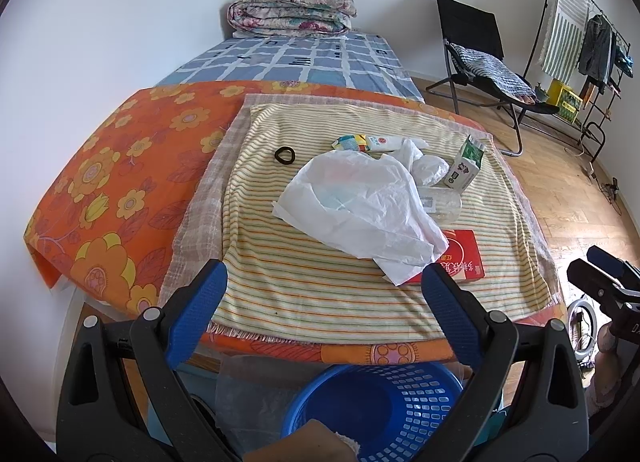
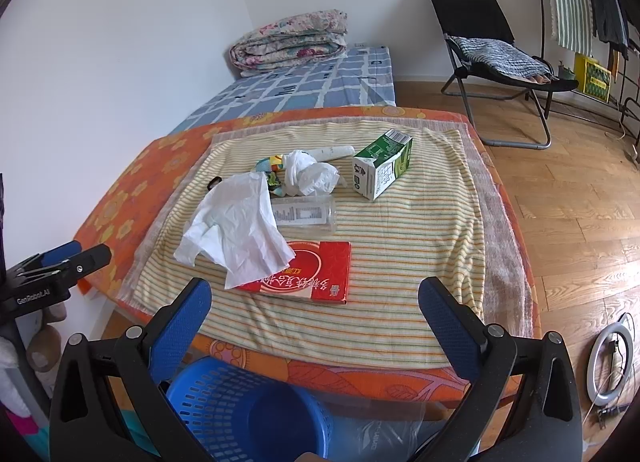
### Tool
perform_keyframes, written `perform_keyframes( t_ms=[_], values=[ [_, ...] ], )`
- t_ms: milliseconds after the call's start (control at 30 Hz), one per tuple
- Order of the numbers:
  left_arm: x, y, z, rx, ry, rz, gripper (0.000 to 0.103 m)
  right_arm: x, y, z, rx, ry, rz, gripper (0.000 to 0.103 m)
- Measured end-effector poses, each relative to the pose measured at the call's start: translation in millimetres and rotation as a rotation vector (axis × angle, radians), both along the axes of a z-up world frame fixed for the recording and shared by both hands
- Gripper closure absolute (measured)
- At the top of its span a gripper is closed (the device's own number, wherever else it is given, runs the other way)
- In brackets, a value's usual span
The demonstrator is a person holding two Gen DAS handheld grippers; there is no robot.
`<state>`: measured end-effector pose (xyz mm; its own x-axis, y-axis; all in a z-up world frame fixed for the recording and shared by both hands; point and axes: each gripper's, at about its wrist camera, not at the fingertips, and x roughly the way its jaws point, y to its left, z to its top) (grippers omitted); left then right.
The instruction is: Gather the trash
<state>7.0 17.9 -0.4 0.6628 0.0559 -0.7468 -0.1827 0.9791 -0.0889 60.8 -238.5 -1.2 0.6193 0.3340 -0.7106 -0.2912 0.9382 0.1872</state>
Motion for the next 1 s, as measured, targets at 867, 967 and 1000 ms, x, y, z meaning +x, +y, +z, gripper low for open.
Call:
perform_keyframes(
  t_ms=[867,967,1000],
  values=[
    [0,9,-2,0.006,0.01,0.004,0.003,3,-1,-4,-0.007,0.033,-0.001,0.0],
    [-1,18,-4,0.009,0.025,0.013,0.003,5,-3,-6,-0.006,0.049,-0.003,0.0],
    [-1,21,-10,0.004,0.034,0.016,0.003,6,-3,-7,-0.014,0.05,-0.011,0.0]
  ],
)
